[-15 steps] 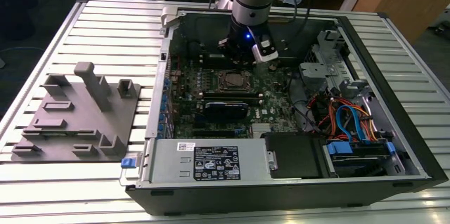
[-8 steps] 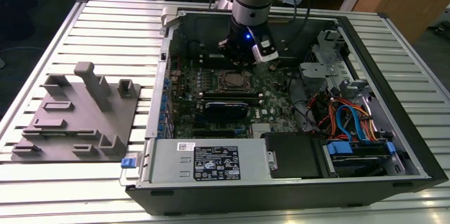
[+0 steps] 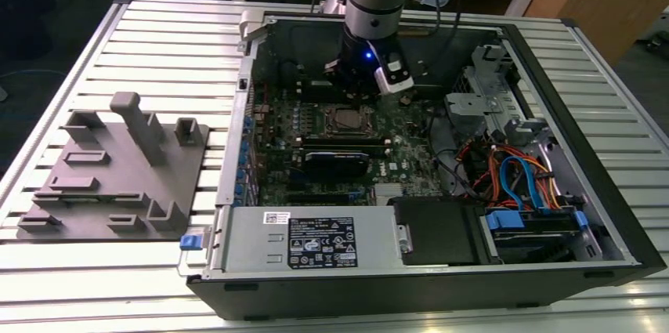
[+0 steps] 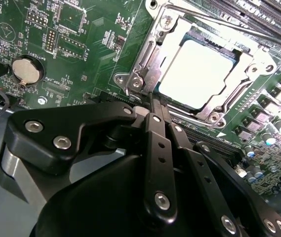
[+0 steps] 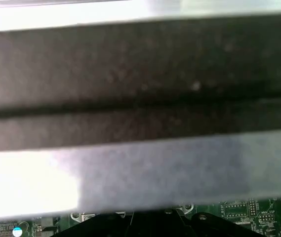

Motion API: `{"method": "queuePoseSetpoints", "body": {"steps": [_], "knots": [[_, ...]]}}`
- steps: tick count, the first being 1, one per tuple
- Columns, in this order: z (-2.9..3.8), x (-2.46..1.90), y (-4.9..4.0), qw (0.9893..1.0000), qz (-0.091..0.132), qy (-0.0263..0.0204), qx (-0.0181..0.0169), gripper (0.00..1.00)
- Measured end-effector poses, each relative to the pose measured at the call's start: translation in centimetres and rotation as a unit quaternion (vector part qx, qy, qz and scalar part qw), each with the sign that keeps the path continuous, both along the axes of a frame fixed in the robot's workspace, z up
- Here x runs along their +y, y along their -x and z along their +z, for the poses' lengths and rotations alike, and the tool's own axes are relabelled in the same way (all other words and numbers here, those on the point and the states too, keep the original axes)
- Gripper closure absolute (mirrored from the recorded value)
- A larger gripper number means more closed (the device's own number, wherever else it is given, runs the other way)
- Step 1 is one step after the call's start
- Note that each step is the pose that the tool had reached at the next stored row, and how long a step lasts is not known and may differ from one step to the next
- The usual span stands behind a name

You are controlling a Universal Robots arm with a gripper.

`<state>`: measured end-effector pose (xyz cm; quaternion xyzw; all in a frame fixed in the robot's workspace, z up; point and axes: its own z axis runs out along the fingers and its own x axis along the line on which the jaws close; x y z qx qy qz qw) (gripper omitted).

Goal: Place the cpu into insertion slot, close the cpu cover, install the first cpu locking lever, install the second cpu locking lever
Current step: 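Install the first cpu locking lever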

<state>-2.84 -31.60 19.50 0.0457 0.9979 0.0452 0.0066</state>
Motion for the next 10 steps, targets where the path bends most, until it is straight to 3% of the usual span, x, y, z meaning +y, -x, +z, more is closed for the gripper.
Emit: {"method": "queuePoseSetpoints", "body": {"steps": [2,5,10], "knots": [[-0.02,0.00,0.00,1.0000,0.000,-0.0008,-0.0001,0.90],[-0.04,0.00,0.00,1.0000,0.000,-0.0056,-0.0001,0.90],[-0.08,0.02,-0.01,0.9999,0.000,-0.0167,-0.0004,0.90]]}}
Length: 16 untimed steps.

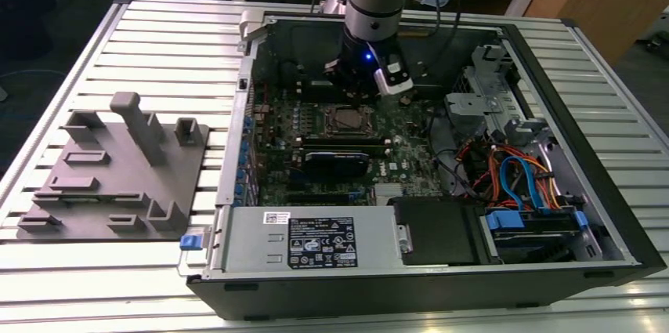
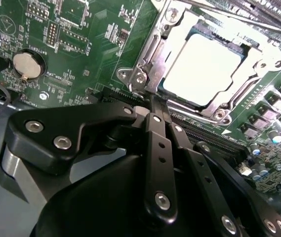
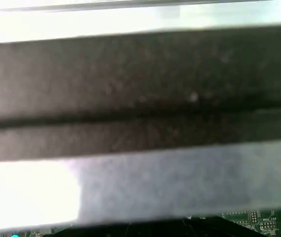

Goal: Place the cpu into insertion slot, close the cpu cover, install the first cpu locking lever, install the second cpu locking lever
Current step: 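Install the first cpu locking lever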

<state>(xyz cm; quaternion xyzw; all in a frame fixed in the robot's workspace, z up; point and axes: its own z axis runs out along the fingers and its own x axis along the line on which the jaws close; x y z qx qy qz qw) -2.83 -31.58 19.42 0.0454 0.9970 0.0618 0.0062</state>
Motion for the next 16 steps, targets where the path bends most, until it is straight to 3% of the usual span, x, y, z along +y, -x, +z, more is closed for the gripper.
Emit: {"method": "queuePoseSetpoints", "body": {"steps": [11,16], "knots": [[0.73,-0.01,0.00,1.0000,0.000,-0.0009,0.0001,0.90],[0.74,-0.25,0.01,1.0000,0.000,0.0031,0.0002,0.90]]}}
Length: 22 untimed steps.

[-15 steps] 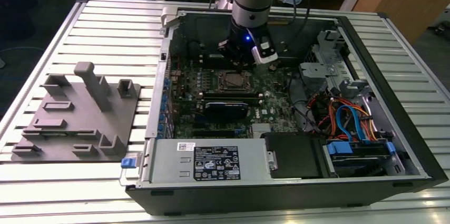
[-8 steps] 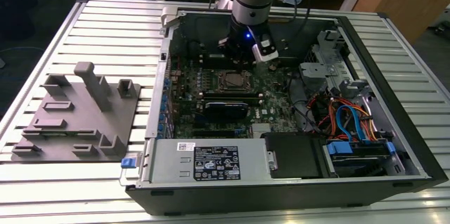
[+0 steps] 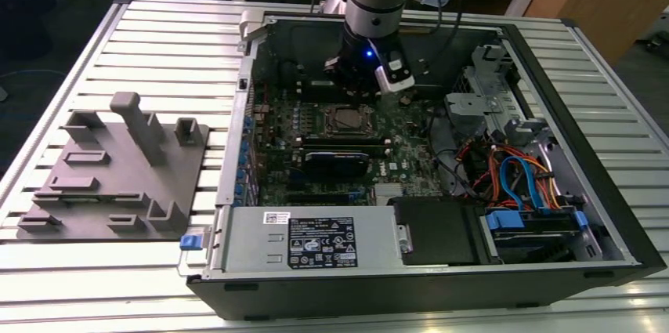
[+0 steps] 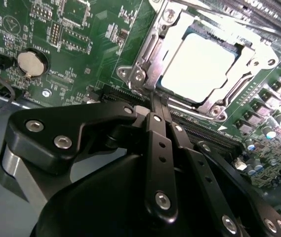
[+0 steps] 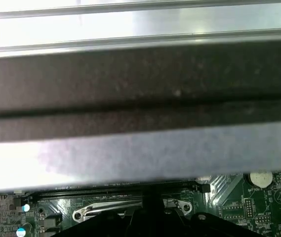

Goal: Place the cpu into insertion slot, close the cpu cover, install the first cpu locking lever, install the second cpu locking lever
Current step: 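Install the first cpu locking lever, then install the second cpu locking lever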

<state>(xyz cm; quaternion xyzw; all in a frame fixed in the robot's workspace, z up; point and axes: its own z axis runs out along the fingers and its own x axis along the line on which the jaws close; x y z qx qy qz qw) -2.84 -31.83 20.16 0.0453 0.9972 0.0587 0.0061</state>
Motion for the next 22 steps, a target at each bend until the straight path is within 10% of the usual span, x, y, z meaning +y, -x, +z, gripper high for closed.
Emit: {"method": "queuePoseSetpoints", "body": {"steps": [22], "knots": [[0.64,-0.34,-0.01,1.0000,0.000,0.0017,0.0000,0.90]]}}
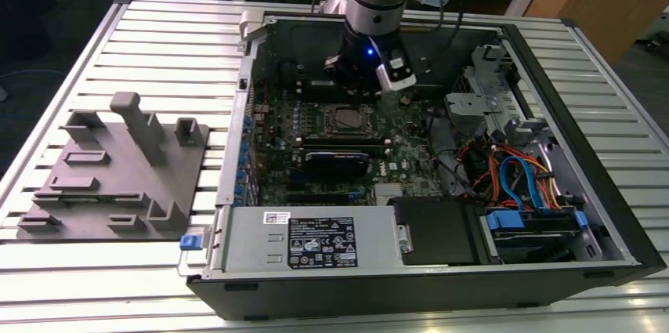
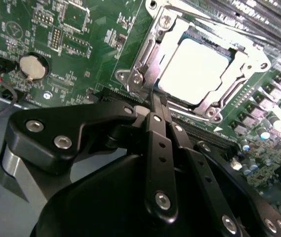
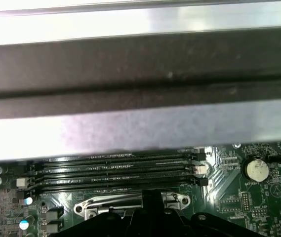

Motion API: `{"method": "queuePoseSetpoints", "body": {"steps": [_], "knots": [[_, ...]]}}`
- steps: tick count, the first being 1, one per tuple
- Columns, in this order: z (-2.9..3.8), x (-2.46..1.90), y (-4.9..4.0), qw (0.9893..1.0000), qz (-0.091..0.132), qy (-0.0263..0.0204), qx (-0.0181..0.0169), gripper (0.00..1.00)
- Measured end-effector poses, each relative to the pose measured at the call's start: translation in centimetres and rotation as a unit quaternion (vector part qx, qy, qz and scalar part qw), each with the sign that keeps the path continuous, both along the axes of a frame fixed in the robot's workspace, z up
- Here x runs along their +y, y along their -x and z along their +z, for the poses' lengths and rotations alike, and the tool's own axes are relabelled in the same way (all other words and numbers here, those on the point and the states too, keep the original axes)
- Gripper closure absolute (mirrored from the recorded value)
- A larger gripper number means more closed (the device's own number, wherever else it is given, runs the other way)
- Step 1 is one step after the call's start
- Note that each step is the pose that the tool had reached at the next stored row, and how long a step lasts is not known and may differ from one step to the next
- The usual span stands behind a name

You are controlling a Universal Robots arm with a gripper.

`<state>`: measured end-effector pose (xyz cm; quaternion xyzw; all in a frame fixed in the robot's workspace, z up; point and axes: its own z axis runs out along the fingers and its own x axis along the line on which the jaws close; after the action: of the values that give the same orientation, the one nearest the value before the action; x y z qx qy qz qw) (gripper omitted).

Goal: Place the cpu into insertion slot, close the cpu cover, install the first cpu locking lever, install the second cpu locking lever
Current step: 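Install the second cpu locking lever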

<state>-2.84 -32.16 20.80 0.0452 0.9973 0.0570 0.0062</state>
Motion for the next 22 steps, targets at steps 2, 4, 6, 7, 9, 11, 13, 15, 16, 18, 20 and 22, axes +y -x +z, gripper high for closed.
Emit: {"method": "queuePoseSetpoints", "body": {"steps": [2,4,6,7,9,11,13,15,16,18,20,22], "knots": [[0.31,0.00,0.00,1.0000,0.000,0.0018,0.0000,0.90],[0.48,0.01,0.00,1.0000,0.000,0.0071,-0.0001,0.90],[0.54,0.00,0.01,0.9997,0.000,0.0251,0.0001,0.90],[0.54,0.00,0.00,0.9994,0.000,0.0340,0.0000,0.90],[0.54,0.00,0.00,0.9992,0.000,0.0410,0.0000,0.90],[0.54,0.00,0.00,0.9992,0.000,0.0412,0.0000,0.90],[0.54,0.00,0.00,0.9991,0.000,0.0413,0.0000,0.90],[0.54,0.00,0.01,0.9991,0.000,0.0413,0.0000,0.90],[0.54,-0.03,0.01,0.9991,0.000,0.0413,0.0000,0.90],[0.54,-0.13,0.00,0.9991,0.000,0.0413,0.0000,0.90],[0.54,-0.30,0.00,0.9991,0.000,0.0412,0.0000,0.90],[0.54,-0.42,0.00,0.9991,0.000,0.0413,0.0000,0.90]]}}
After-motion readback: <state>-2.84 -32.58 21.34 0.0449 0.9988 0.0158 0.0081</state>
